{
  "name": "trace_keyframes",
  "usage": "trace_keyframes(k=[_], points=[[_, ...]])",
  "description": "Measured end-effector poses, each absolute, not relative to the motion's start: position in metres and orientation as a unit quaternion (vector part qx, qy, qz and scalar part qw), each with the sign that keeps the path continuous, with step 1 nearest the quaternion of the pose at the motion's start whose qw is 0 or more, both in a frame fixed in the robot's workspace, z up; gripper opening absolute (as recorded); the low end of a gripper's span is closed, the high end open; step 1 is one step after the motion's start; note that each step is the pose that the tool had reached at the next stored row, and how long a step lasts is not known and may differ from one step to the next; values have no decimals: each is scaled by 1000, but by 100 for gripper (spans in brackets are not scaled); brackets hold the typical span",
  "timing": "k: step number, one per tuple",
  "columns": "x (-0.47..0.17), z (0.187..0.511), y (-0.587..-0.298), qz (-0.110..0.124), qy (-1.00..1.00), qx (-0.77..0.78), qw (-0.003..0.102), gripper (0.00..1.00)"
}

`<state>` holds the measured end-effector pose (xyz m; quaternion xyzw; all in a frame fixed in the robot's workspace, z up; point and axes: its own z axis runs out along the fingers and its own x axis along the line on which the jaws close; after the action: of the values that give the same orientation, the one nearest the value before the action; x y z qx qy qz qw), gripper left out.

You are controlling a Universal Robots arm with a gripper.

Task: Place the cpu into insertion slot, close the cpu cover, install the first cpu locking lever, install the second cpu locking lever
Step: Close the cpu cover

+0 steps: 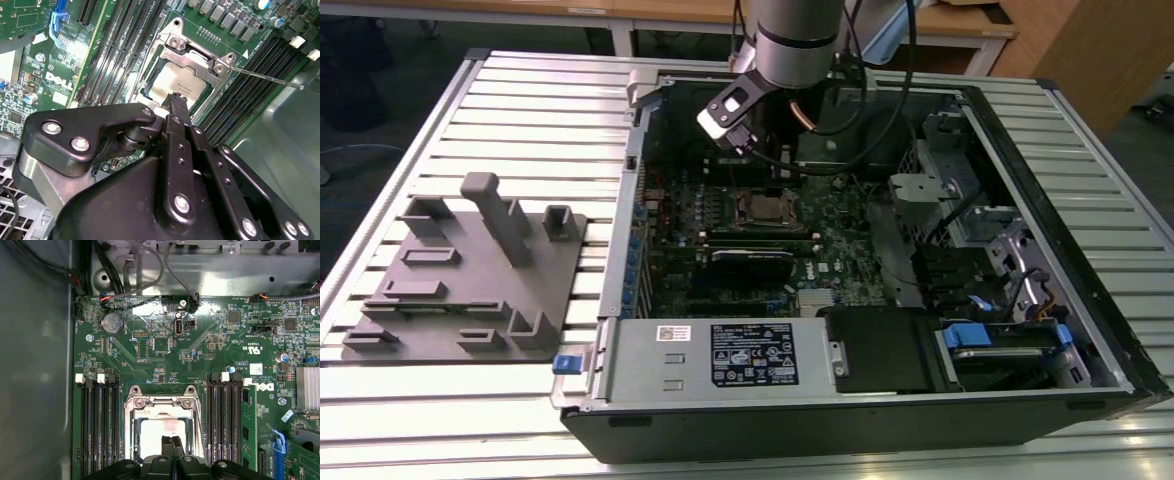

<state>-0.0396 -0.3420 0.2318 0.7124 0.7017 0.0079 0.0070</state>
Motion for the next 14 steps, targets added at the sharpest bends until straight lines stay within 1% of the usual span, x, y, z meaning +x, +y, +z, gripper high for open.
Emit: trace_keyframes(k=[14], points=[[-40,232,-342,8,713,701,7,11]])
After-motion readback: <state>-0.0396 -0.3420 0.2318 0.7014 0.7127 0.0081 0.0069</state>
